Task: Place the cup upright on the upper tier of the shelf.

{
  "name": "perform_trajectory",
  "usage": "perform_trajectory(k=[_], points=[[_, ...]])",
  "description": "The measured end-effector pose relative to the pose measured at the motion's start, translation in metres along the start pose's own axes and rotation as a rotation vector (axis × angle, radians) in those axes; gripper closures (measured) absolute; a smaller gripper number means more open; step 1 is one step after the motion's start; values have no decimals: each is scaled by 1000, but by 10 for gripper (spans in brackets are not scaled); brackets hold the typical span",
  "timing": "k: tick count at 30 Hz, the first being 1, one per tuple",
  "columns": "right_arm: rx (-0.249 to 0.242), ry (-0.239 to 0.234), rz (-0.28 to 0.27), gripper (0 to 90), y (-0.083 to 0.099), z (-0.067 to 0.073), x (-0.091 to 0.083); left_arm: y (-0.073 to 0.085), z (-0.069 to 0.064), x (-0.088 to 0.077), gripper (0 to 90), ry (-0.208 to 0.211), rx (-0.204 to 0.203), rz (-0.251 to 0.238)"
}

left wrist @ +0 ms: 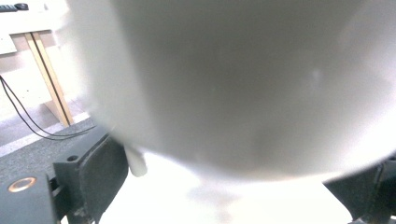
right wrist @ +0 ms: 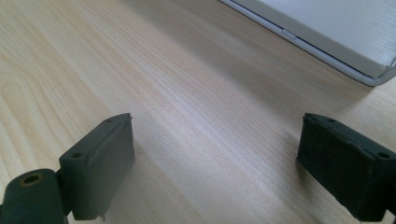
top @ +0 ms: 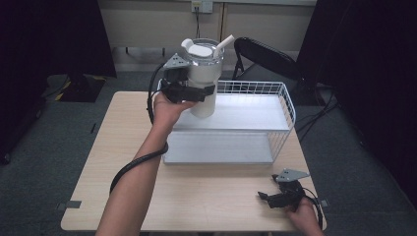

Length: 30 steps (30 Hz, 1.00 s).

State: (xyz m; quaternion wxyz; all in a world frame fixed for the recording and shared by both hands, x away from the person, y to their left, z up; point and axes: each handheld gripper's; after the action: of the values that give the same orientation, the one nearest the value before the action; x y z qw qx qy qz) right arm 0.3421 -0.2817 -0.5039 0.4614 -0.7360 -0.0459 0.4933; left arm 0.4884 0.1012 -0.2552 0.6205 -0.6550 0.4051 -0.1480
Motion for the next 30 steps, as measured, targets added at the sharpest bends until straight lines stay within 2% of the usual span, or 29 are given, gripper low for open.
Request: perform_trajectory(k=[2,4,7,10,18,20,22,25,30], points=[[1,1,0,101,0,0,0,2,1,-2,88,4,3,9],[1,1,-1,101,0,0,0,5,0,-5,100,-7,31,31],[1,1,-1,101,0,0,0,10,2,-12,112,3,33,49],[2,1,-1,101,0,0,0,14,6,-18,149,16,24,54],[1,1,-1,101,0,0,0,18,7,-34,149,33,18,57],[2,1,-1,101,0,0,0,19,6,-38,149,25,28,61],[1,1,-1,101,0,0,0,20,6,-42,150,39,20,58],[1,1,-1,101,0,0,0,21,5,-48,152,38,37,62],[1,1,-1,101,0,0,0,24,4,-53,152,44,32,62]])
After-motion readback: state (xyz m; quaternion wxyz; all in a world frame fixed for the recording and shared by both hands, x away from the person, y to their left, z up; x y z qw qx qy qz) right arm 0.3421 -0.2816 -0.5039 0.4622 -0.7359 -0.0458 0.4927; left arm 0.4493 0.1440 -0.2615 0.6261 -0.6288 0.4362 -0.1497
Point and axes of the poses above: each handheld gripper's, and its own axes: x roughly forward along the jaws, y roughly out of its underside, z roughly to its left, and after that the axes turned 7 degrees about -x, right-handed
